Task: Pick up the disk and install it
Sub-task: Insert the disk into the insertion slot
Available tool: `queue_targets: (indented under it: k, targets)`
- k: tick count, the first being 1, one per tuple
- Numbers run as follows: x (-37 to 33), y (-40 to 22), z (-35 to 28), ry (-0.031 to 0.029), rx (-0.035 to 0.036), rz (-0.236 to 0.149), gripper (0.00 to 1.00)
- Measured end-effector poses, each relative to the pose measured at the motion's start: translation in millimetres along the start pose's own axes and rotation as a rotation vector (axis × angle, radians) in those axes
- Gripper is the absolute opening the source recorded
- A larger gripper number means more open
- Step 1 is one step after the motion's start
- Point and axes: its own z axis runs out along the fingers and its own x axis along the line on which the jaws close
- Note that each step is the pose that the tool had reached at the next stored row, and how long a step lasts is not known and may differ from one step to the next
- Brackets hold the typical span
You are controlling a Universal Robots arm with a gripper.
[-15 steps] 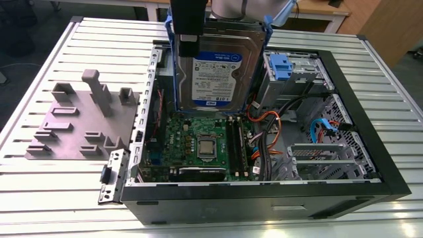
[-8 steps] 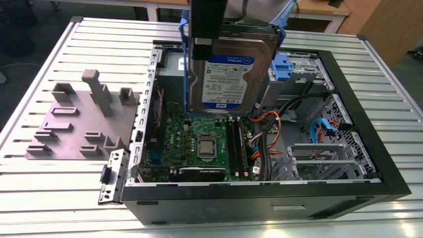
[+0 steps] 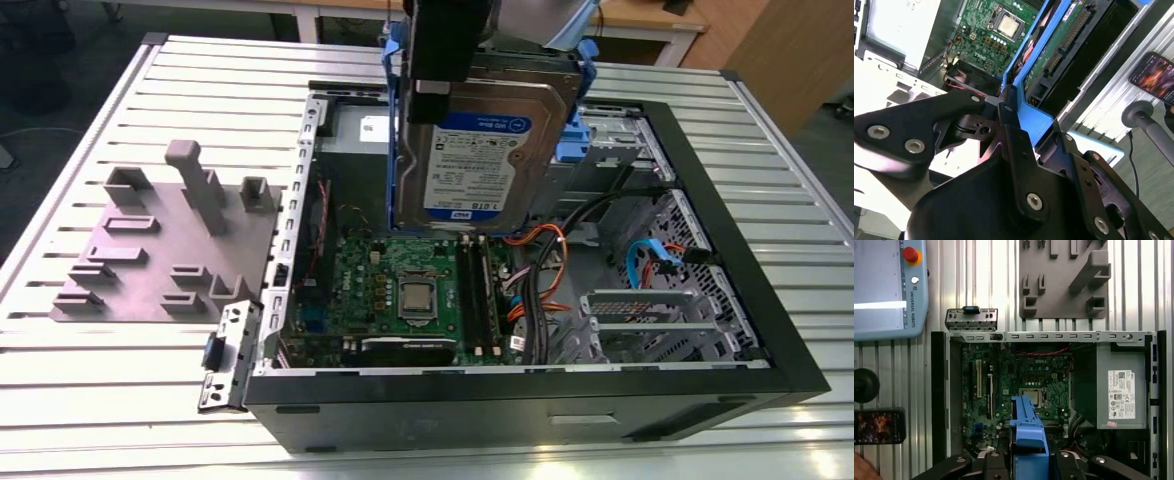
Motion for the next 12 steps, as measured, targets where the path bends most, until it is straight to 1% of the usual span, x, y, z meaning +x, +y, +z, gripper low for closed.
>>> queue_targets:
  k: [2, 3, 4, 11, 12]
  targets:
    - [2.4, -0.2, 0.7, -0.0001, 0.0001, 0.000, 0.36]
    - [2.6, -0.2, 0.9, -0.0002, 0.0001, 0.000, 0.36]
    - [3.2, -0.3, 8.2, 0.0000, 0.0000, 0.000, 0.36]
    - [3.2, -0.3, 9.2, 0.0000, 0.0000, 0.000, 0.36]
    - [4.3, -0.4, 22.7, -0.0001, 0.0000, 0.000, 0.36]
